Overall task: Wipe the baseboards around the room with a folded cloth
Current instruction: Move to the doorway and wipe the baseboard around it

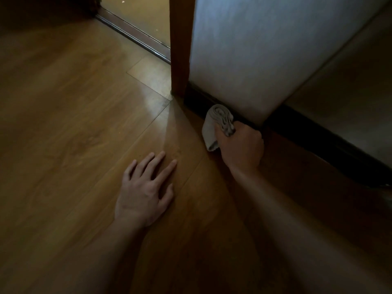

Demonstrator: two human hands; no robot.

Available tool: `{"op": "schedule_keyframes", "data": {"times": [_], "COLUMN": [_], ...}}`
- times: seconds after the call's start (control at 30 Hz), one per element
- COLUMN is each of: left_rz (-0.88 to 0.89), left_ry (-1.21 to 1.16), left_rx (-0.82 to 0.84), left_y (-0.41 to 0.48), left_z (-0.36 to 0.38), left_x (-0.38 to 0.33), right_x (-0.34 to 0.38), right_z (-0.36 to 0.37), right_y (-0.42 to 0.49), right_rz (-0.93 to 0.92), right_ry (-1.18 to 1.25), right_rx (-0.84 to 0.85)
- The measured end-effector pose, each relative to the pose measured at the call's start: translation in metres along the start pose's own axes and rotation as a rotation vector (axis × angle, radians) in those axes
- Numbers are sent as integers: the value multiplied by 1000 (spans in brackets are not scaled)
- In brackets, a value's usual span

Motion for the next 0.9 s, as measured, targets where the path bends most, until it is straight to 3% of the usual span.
{"op": "schedule_keyframes", "data": {"times": [0.07, 0.23, 0.43, 0.9], "left_rz": [4, 2, -3, 9], "left_ry": [-7, -3, -6, -19], "left_rx": [-13, -16, -20, -34], "left_y": [0, 0, 0, 0], "left_z": [-1, -1, -3, -4], "left_x": [-1, -2, -4, -6], "right_x": [-17, -64, -85, -62], "right_z": [-13, -25, -11, 2], "right_y": [-12, -38, -49, -28], "right_rz": [44, 238, 471, 462], "right_ry": [28, 425, 705, 539], "right_rx": [-33, -60, -126, -160]}}
Point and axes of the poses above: each hand's wrist, its own y-axis towards the middle knuckle, its own z-axis out of the palm, x = y × z, the point moved 8 cm from there along y, towards the middle knuckle, and after that the axes turned 1 degree about y, right-handed, at the moved point
